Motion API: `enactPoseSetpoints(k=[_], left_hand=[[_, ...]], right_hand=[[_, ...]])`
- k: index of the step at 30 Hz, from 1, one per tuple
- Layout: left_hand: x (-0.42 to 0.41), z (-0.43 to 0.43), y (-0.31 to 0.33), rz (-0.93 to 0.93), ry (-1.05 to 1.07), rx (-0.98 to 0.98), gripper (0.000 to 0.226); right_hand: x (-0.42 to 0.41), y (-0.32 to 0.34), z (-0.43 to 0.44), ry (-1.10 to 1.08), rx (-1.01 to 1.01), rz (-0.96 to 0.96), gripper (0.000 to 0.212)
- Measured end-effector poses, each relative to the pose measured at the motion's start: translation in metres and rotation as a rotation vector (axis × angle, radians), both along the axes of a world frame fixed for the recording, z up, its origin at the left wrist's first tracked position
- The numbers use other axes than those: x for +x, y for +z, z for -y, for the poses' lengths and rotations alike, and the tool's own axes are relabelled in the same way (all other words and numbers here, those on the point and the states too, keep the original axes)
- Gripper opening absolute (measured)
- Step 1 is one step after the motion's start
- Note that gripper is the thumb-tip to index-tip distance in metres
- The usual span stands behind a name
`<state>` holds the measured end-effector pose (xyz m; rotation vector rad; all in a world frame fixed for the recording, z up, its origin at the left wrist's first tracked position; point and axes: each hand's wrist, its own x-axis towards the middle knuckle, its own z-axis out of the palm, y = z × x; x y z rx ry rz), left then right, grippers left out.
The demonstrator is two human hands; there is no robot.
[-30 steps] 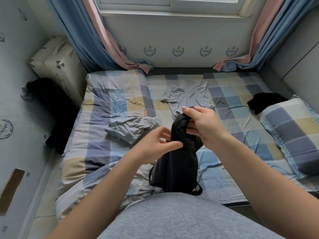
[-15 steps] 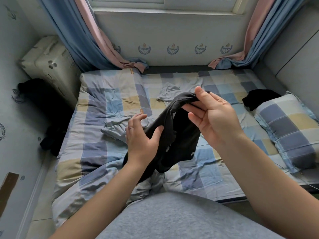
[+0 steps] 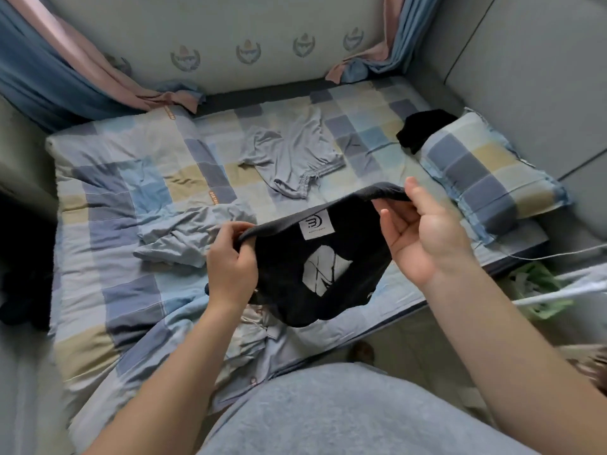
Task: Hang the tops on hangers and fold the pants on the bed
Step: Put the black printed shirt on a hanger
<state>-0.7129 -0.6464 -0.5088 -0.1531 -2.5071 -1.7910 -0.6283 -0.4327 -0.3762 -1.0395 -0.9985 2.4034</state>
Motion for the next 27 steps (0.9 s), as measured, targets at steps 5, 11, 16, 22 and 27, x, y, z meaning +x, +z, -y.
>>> enactPoseSetpoints(k=[5,11,16,22,27], left_hand=[[0.015,-0.052,0.039,0.109,-0.345,0.144,0.033],[0.081,-0.126,0.080,0.261,-0.803,0.121,0.018],[0.161,-0.182,0.096,0.260,-1.046,0.004,0.016],[0.269,-0.242,0.097,0.230,-1.086,-0.101,0.014],[0.347,-0.285,0.085,0.224,-1.167,-0.167,0.014]], right_hand=[[0.058,-0.036,-0.039,-0.187,-0.085,0.181,0.022],[0.145,-0.069,-0.065,-0.028,0.373,0.291,0.006],[0.221,-0.075,-0.075,0.485,0.837,0.165,0.064],[0.334,-0.103,-0.102,0.269,0.905,0.379,0.013],[0.459,-0.145,-0.148,0.273,0.889,0.735,0.032]])
